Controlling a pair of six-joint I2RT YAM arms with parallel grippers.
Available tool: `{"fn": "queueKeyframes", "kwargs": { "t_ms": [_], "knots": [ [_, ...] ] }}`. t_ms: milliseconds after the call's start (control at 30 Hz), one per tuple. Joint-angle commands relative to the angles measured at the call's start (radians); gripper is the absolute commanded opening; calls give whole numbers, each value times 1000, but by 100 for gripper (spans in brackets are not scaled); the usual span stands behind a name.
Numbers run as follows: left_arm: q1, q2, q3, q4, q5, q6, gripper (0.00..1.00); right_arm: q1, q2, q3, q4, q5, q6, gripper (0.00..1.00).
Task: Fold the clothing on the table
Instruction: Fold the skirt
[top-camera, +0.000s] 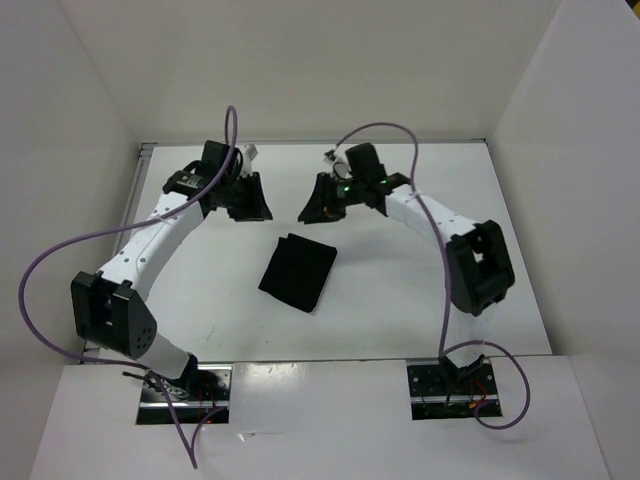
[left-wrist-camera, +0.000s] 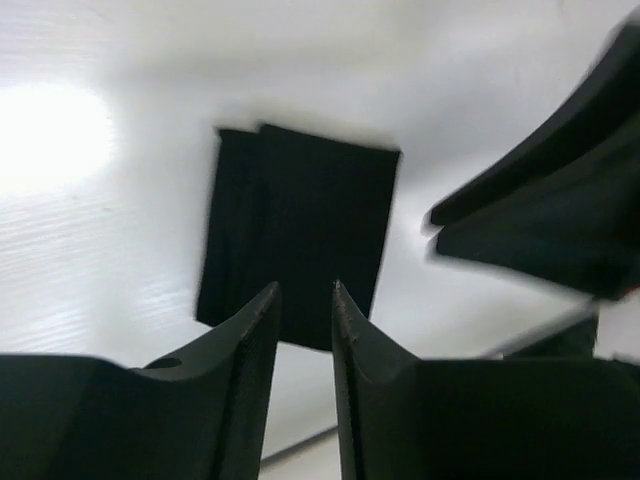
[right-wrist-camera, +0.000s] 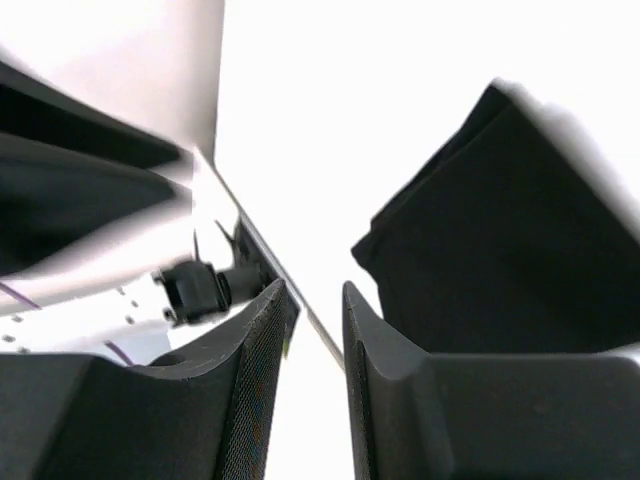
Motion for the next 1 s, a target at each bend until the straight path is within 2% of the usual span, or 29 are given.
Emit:
{"fn": "queueKeyframes", "kwargs": {
  "t_ms": [0,100,200,267,367,467,600,833,967],
  "knots": [
    [-40,10,-81,19,238,65,34,-67,-159,-31,-52,69,-40,35],
    [-62,45,-171,121,403,65,33,-127,-210,-69,-103,92,-51,35],
    [-73,91,-193,190,476,74,33,-164,-245,-121,-112,92,-51,35],
    [-73,155,-193,199,476,74,33,-164,-245,-134,-122,101,-51,35],
    [-54,224,-193,187,372,65,27,-173,-254,-146,-134,101,-51,36],
    [-10,243,-254,176,236,32,25,-173,-277,-156,-145,125,-51,36],
    [-10,286,-299,138,61,22,25,-182,-300,-178,-154,136,-51,36],
    [-42,381,-316,138,-22,31,25,-211,-395,-209,-194,167,-51,36],
    [-31,317,-307,118,-71,22,25,-248,-466,-227,-226,196,-60,37]
  ]
}}
